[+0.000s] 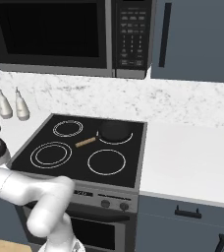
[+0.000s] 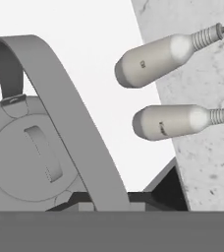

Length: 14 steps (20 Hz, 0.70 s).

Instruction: Pick the kettle from the counter and place it on a stove burner. Then turn the burner on.

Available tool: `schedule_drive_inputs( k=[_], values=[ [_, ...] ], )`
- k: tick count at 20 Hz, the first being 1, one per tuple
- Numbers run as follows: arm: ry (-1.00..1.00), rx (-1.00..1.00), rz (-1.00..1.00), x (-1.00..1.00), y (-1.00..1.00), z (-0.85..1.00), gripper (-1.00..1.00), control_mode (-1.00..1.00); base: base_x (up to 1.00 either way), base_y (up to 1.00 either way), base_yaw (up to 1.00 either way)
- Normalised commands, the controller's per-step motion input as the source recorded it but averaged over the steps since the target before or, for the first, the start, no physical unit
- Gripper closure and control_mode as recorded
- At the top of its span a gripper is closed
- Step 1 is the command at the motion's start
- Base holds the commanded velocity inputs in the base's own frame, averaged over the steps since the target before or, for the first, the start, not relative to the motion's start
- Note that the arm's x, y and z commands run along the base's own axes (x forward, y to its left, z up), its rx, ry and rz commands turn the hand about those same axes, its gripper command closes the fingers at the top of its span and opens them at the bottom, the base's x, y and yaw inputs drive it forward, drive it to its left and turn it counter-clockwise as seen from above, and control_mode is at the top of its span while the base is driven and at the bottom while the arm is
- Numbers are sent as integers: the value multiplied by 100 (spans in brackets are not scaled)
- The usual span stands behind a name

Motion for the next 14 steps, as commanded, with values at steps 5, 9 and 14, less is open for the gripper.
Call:
schedule_drive_inputs(
  k=[5,9,14],
  values=[
    [-37,13,0,-82,-100,22,100,-100,0,0,0],
    [-22,13,-4,-44,-100,0,100,-100,0,0,0],
    [-7,13,-5,-13,-100,-1,100,-100,0,0,0]
  ],
)
